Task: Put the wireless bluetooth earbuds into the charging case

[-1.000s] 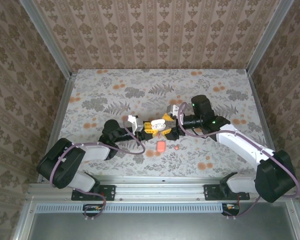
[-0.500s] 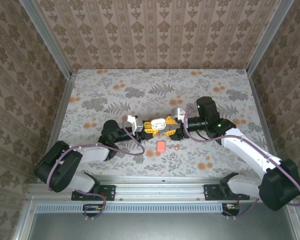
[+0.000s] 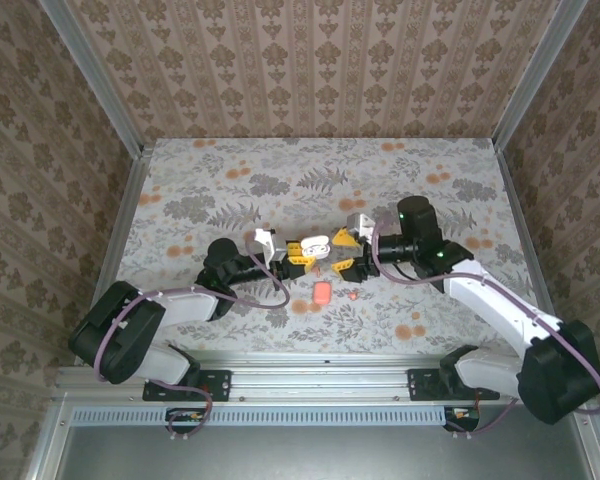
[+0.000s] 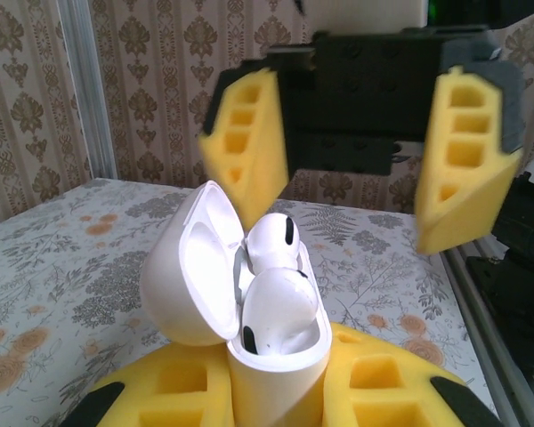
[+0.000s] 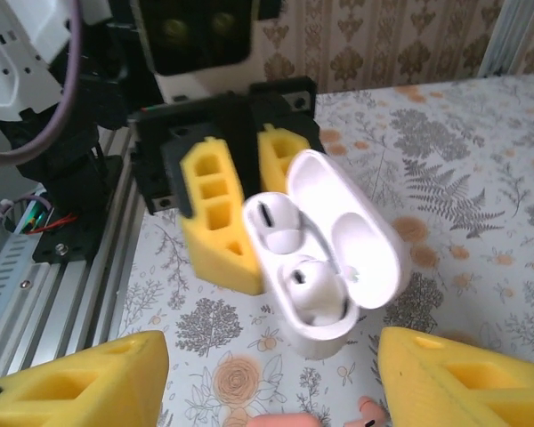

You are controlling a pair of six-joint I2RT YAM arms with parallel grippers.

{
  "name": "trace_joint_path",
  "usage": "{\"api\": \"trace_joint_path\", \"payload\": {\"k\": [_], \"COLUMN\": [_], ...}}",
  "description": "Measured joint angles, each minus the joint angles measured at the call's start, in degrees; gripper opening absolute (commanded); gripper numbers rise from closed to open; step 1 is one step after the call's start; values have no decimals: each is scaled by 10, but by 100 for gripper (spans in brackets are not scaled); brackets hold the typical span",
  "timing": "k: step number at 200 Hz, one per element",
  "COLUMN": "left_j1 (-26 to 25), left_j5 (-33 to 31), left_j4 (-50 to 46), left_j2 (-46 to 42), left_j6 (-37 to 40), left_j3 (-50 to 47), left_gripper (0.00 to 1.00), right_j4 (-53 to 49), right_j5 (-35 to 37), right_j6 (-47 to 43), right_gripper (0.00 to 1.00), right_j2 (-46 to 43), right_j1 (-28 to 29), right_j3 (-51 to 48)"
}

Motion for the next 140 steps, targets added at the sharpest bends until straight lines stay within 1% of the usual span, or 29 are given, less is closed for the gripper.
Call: {"api": "trace_joint_path", "payload": {"k": [26, 47, 64, 81, 109, 140], "left_j1": [0, 0, 0, 0, 0, 0], "left_j5": [7, 10, 13, 15, 19, 13], "left_j4": [-2, -2, -2, -2, -3, -7], "left_j2": [0, 0, -1, -1, -1, -1], "left_j6": [-2, -4, -4, -4, -4, -4], "left_j3": [1, 2, 3, 5, 5, 5], "left_gripper": [7, 7, 7, 7, 7, 7], "right_j4": [-22, -32, -35, -36, -36, -39], "right_j5": [0, -3, -10, -18, -27, -45], "right_j6": [-11, -27, -36, -46, -60, -68], "right_gripper": [67, 67, 66, 63, 60, 56], "right_j2": [41, 51, 53, 53, 51, 28], "right_j1": [11, 24, 27, 27, 26, 25], "right_j3": [37, 56, 63, 67, 67, 65]}}
